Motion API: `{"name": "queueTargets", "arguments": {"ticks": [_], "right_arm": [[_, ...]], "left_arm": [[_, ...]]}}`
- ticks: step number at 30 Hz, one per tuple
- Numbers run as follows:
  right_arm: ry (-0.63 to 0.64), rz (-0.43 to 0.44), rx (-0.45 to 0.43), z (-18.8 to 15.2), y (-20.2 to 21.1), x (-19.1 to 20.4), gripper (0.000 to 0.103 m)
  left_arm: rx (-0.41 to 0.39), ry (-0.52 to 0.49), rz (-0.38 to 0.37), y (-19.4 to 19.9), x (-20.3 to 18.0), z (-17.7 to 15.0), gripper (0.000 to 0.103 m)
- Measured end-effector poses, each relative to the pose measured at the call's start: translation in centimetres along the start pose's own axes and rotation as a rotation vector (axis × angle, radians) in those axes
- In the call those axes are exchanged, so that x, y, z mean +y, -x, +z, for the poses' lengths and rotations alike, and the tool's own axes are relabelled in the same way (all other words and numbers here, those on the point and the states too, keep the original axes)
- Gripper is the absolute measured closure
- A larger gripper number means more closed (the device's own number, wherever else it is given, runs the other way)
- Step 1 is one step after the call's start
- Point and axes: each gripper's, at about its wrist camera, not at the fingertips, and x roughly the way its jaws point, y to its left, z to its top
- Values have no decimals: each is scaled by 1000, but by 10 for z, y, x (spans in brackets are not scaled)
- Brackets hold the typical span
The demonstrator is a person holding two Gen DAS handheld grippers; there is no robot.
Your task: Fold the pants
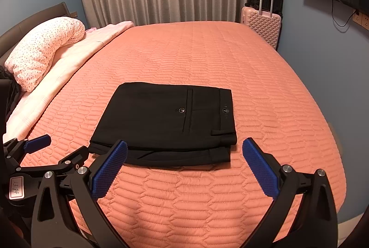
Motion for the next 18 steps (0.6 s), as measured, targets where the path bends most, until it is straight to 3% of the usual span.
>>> {"name": "queueTargets", "arguments": {"ticks": [8,18], "right_arm": [[1,2,1,0,-1,0,5],[2,0,-2,-2,-1,5,5]], "left_arm": [[-2,-22,62,1,-5,0,17],[-15,-29,25,5,-5,0,17]]}}
